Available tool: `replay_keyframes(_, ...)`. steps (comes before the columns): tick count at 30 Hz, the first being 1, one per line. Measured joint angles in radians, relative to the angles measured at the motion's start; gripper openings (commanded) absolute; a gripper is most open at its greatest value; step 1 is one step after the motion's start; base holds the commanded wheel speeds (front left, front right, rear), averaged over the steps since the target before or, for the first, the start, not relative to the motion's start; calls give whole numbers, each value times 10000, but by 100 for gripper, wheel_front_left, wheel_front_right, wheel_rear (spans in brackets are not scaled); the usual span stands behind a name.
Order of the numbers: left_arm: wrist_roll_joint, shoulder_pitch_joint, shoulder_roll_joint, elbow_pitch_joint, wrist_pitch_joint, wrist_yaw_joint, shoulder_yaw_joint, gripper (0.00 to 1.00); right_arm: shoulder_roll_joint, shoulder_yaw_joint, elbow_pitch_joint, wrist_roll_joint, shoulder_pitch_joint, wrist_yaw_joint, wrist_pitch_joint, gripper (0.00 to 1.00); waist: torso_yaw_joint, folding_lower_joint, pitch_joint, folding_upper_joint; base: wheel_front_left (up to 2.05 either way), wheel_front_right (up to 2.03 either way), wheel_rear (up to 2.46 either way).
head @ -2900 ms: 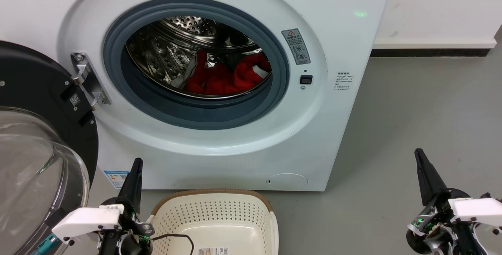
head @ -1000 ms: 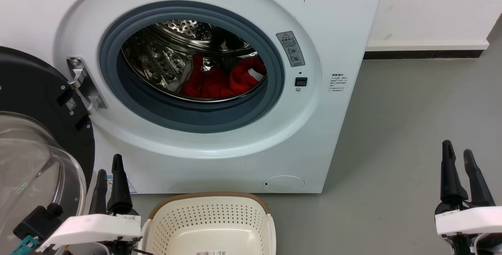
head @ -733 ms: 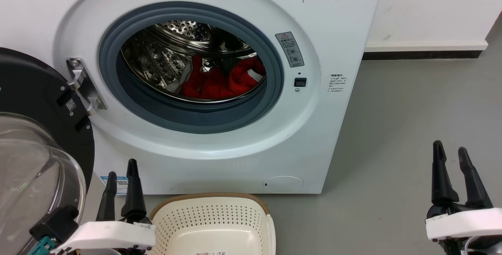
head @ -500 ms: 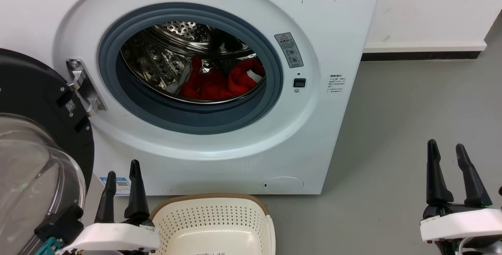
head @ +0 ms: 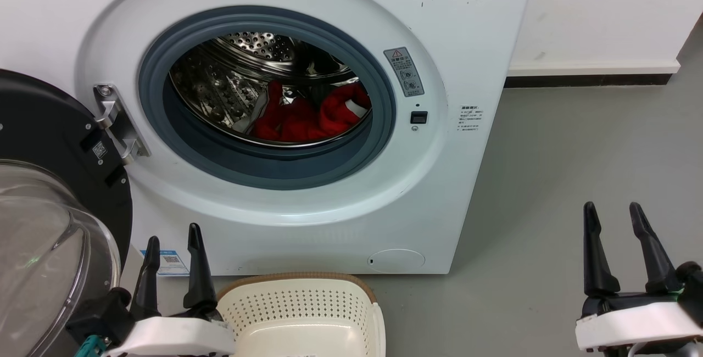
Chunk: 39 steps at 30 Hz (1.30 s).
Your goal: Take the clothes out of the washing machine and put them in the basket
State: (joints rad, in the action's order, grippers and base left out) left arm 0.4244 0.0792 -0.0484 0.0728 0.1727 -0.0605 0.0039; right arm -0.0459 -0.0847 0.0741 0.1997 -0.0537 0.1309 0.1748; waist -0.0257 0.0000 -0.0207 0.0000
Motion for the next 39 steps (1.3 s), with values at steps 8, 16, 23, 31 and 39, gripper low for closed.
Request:
replay_keyframes(8, -993, 158, 0, -194, 173, 79, -240, 100, -6, 142, -274, -677, -186, 0, 169, 100, -19, 0, -23, 0, 0, 0, 0)
replay_keyframes(16, -1879, 219, -8, -412, 349, 268, -533, 100, -12, 345, -734, -903, -321, 0, 359, 100, -58, 0, -66, 0, 0, 0, 0)
replay_keyframes(23, -2391, 406, -12, -918, 510, 491, -656, 100, -13, 414, -1300, -1425, -473, 0, 466, 100, -98, 0, -134, 0, 0, 0, 0)
replay_keyframes(31, -3108, 396, -15, -1122, 654, 600, -723, 100, -13, 362, -1244, -2119, -469, 0, 631, 100, -126, 0, -172, 0, 0, 0, 0)
replay_keyframes(39, -3545, 408, -17, -1099, 786, 556, -711, 100, -15, 341, -1162, -2591, -474, 0, 777, 100, -132, 0, -184, 0, 0, 0, 0)
